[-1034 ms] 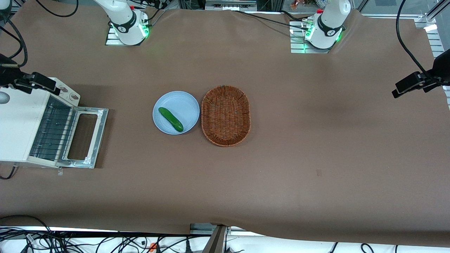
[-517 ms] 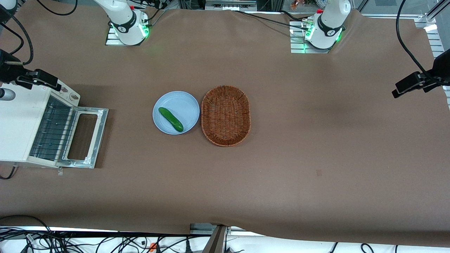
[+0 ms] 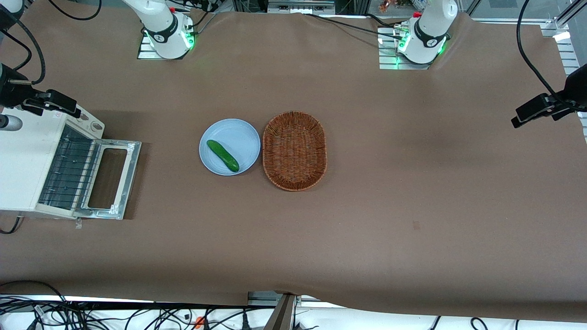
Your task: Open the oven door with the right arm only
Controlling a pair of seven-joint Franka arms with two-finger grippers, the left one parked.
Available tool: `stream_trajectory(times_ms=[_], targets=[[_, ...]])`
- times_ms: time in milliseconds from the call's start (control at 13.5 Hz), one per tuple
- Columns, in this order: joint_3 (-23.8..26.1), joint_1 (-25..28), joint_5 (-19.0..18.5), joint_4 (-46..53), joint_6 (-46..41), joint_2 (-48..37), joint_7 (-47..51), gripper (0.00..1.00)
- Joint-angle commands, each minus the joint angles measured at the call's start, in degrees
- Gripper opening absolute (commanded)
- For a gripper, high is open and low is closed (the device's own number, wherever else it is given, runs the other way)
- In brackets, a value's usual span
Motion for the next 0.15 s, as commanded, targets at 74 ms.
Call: stream_trajectory(times_ms=[74], targets=[[0.42, -0.23, -0.49, 0.10, -0.49, -0.32, 0.36, 1.00]])
